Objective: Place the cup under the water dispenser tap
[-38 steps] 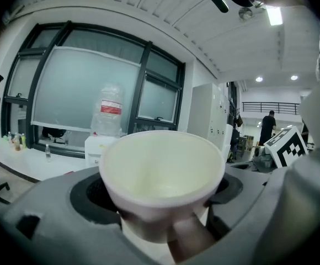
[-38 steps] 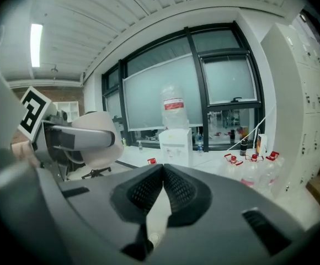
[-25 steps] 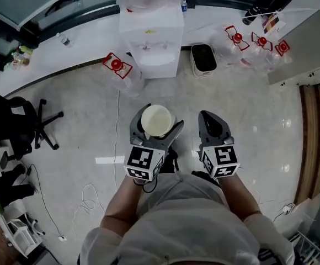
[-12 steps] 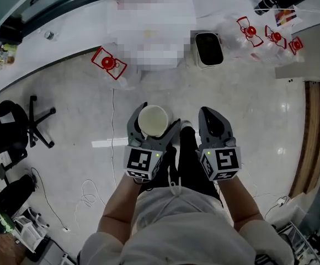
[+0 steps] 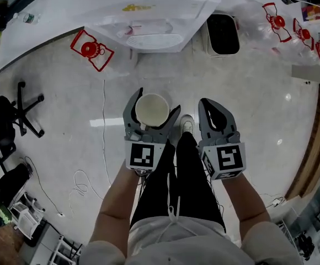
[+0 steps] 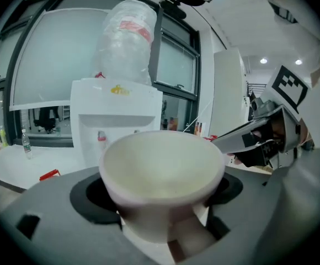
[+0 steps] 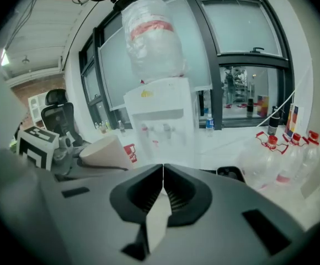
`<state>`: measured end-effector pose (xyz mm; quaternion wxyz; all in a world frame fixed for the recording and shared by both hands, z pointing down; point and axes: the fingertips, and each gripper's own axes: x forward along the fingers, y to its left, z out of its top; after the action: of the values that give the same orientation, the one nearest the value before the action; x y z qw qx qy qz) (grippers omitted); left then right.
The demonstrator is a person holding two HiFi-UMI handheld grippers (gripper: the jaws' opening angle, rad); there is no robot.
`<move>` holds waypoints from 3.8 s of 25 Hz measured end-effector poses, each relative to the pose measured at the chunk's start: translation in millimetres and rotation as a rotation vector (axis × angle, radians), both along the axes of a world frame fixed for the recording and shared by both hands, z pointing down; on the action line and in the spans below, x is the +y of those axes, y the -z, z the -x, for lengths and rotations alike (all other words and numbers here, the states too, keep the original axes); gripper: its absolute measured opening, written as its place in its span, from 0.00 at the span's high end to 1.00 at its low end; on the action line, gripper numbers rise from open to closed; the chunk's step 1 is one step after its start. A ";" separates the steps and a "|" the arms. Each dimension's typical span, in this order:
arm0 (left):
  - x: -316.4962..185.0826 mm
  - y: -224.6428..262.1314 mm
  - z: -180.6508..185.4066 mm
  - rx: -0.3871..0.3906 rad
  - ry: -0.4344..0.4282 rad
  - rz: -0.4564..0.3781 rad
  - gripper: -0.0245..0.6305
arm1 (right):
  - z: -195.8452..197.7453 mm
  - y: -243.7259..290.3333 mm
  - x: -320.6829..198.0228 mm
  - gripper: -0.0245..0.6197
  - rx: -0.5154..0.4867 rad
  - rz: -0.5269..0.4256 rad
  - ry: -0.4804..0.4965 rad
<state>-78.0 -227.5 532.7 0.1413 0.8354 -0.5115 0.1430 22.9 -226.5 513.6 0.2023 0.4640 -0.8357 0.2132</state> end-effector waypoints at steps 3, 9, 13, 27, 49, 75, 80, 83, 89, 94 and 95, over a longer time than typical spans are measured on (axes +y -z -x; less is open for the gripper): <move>-10.5 -43.6 -1.6 -0.014 0.023 0.013 0.26 | -4.1 -46.8 -1.8 0.92 0.015 0.018 0.020; -41.1 -114.7 1.6 -0.035 0.056 0.017 0.26 | 2.1 -100.1 -18.3 0.92 0.031 0.004 0.070; -70.0 -141.5 1.1 -0.037 0.078 0.001 0.26 | -0.7 -125.2 -27.7 0.92 0.049 0.034 0.073; -157.5 -176.8 -2.7 -0.113 0.041 -0.053 0.26 | 0.7 -144.5 -69.6 0.92 0.060 -0.002 0.058; -203.4 -194.4 2.9 -0.125 0.096 -0.095 0.25 | -9.5 -159.5 -72.0 0.92 0.087 0.040 0.024; -13.0 -137.1 -1.6 -0.028 0.131 0.116 0.45 | -7.5 -128.5 1.6 0.92 0.039 0.078 -0.069; 17.9 -101.0 19.4 0.024 0.276 0.127 0.89 | 4.2 -100.2 26.8 0.92 0.018 0.087 -0.075; 39.6 -75.6 24.7 0.093 0.321 0.191 0.92 | 9.8 -75.4 45.3 0.92 0.010 0.092 -0.074; 67.5 14.0 30.5 0.080 0.271 0.158 0.93 | 27.9 -11.9 72.8 0.92 0.017 0.081 -0.039; 48.0 86.8 30.3 0.120 0.199 0.066 0.93 | 34.2 47.0 53.2 0.92 0.015 -0.008 -0.026; 45.9 101.5 27.6 0.127 0.186 0.049 0.93 | 32.1 58.2 52.0 0.92 0.015 -0.016 -0.024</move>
<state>-105.6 -181.6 431.2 0.2062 0.7881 -0.5731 0.0885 -9.2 -174.5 455.4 0.2021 0.4773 -0.8301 0.2056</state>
